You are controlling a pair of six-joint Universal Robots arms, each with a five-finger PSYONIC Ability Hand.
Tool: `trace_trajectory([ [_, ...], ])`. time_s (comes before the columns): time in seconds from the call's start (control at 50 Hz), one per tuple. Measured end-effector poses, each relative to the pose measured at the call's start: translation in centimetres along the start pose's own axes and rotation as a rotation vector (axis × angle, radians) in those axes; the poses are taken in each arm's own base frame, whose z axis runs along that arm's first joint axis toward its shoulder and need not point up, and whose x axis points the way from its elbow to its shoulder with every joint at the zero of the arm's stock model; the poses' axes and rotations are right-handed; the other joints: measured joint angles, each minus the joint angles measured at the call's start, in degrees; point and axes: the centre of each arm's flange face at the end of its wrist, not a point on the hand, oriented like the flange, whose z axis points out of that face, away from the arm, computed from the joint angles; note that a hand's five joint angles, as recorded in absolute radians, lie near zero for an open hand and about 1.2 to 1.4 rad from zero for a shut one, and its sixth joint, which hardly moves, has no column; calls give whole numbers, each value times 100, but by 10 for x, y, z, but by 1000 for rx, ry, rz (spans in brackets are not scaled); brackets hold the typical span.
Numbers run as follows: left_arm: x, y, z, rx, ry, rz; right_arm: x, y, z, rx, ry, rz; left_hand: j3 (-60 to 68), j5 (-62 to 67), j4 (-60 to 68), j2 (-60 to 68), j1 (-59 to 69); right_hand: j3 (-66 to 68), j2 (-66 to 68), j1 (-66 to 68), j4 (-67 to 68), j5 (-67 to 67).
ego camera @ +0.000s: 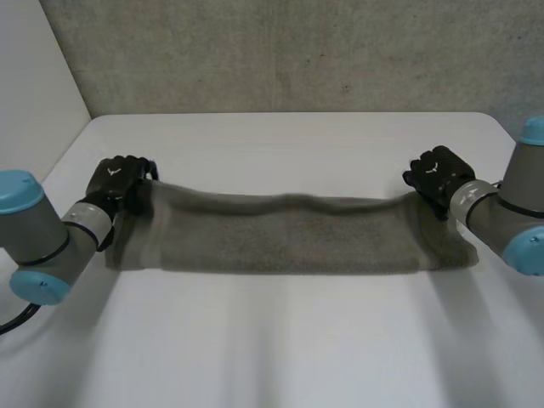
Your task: Fold the towel.
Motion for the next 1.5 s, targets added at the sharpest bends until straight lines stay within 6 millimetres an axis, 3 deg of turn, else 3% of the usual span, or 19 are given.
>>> trace_trajectory([
  [0.04,2,3,3,-19,8,-7,0,-1,6,3,23,7,-2349,-2392,-2391,-2302,-2347,-1383,-1297,-1304,-1495,-1507],
  [0.1,4,1,3,-31,14,-12,2,-4,8,8,59,28,-3600,-3729,-3494,-3505,-3439,-1581,-1390,-1507,-1630,-1576],
  [0.22,4,-23,-3,3,12,-8,17,-23,-9,38,127,113,-3661,-3867,-3505,-3562,-3453,-1581,-1390,-1535,-1630,-1576],
  [0.34,3,-61,-18,74,-8,12,30,-41,-48,65,159,226,-3664,-3870,-3505,-3562,-3459,-1581,-1389,-1536,-1630,-1576],
  [0.44,4,-82,-36,109,-39,21,24,-45,-81,62,145,280,-3671,-3871,-3505,-3562,-3473,-1581,-1390,-1536,-1630,-1576],
  [0.62,16,-71,-65,60,-122,-54,-14,-13,-103,-67,44,314,-3691,-3875,-3505,-3562,-3481,-1581,-1390,-1536,-1630,-1576],
  [0.82,23,-60,-78,101,-216,-125,-32,29,-82,-136,1,318,-3691,-3875,-3505,-3562,-3481,-1269,-1100,-1111,-1393,-1104],
  [0.98,26,-54,-79,107,-215,-128,-37,47,-68,-144,-2,327,-3691,-3875,-3505,-3562,-3482,968,1183,1083,876,1116],
  [1.04,26,-52,-80,102,-214,-128,-37,52,-64,-143,0,333,-3691,-3875,-3505,-3562,-3484,3672,3978,3801,3602,3818],
  [1.08,26,-51,-81,101,-214,-128,-35,55,-62,-141,6,335,-3691,-3875,-3505,-3562,-3485,4475,4678,4552,4389,4605],
  [1.26,28,-50,-84,116,-211,-124,-8,66,-60,-148,85,340,-3692,-3875,-3505,-3562,-3489,4661,4687,4645,4574,4750],
  [1.44,34,-49,-87,115,-194,-115,63,90,-71,-207,257,245,-3694,-3877,-3505,-3563,-3497,4661,4687,4674,4584,4750],
  [1.5,37,-50,-87,115,-187,-113,77,88,-72,-211,277,187,-3694,-3877,-3505,-3563,-3498,4661,4687,4685,4584,4750],
])
